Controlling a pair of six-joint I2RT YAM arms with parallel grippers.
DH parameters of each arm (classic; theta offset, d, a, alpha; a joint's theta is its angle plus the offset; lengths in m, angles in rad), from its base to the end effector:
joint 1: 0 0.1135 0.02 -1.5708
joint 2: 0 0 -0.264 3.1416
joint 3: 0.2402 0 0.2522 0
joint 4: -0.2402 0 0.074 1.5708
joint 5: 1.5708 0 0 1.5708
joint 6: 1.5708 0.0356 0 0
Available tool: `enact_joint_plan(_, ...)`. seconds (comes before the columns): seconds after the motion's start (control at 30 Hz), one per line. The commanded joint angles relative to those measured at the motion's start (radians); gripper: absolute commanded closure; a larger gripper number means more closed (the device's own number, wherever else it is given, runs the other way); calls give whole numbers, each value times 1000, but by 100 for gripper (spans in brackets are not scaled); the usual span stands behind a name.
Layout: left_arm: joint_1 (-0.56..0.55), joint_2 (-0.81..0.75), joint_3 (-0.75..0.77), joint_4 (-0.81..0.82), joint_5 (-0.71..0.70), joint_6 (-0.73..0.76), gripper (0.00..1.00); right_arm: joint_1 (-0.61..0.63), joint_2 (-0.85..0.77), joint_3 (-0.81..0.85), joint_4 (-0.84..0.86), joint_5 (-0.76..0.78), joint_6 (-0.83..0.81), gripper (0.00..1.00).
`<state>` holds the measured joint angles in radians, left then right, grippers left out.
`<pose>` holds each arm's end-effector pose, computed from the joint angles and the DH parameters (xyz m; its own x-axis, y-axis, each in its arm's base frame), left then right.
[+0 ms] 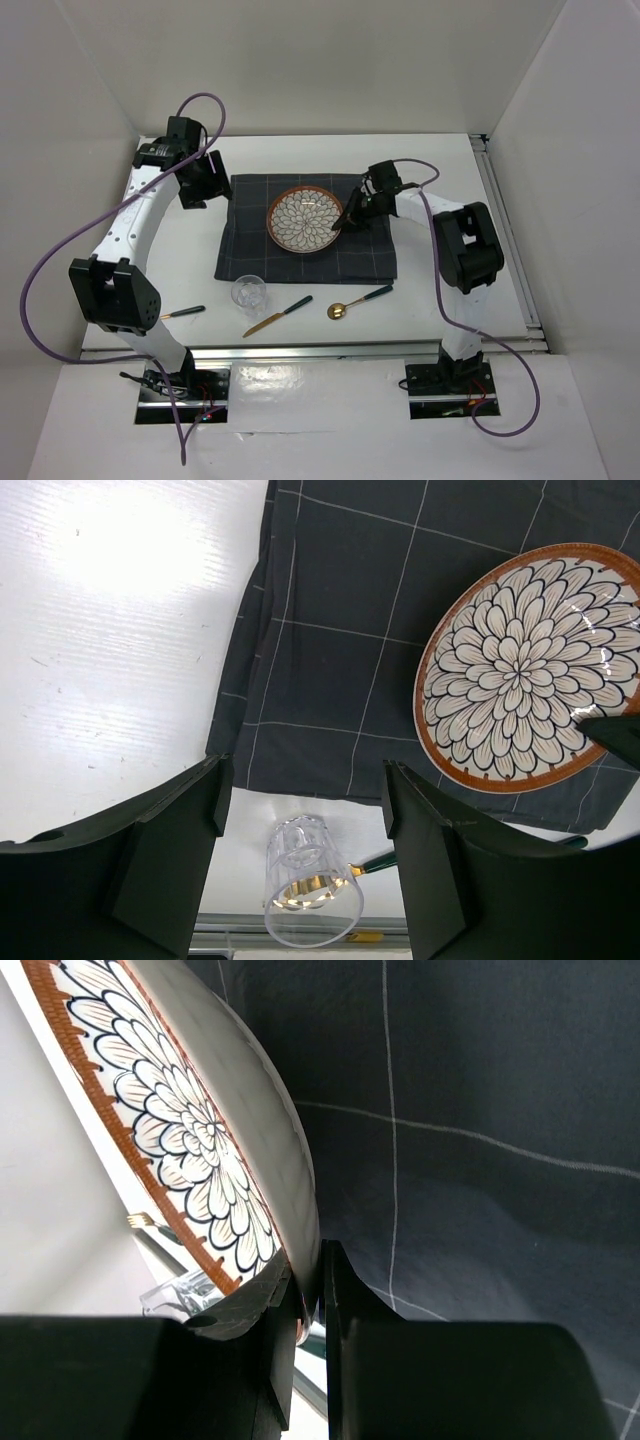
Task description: Set the dinner table for one person
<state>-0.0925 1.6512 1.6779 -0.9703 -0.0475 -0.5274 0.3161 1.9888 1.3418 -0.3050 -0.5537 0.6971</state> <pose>0.3474 -0.0305 0.3545 -0.7291 -0.4372 -0.5265 -0.3500 0.8993 -0.2622 0.3927 0.1481 0.1700 -0.9495 0.2640 -0.1697 0.0721 0.7097 0.7008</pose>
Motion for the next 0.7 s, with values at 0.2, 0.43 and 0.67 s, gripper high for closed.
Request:
enact_joint_plan(0.2,-3,-34,5,-10,-8,4,23,0,21,43,129,-111,12,100)
enact_joint_plan(0.43,-3,-34,25,-10,-8,4,23,0,-14,56,12,-7,-22,26)
enact_joint_plan(0.67,-3,-54,91,-51,-20,-6,21,24,-198,94,-127,265,-80,6)
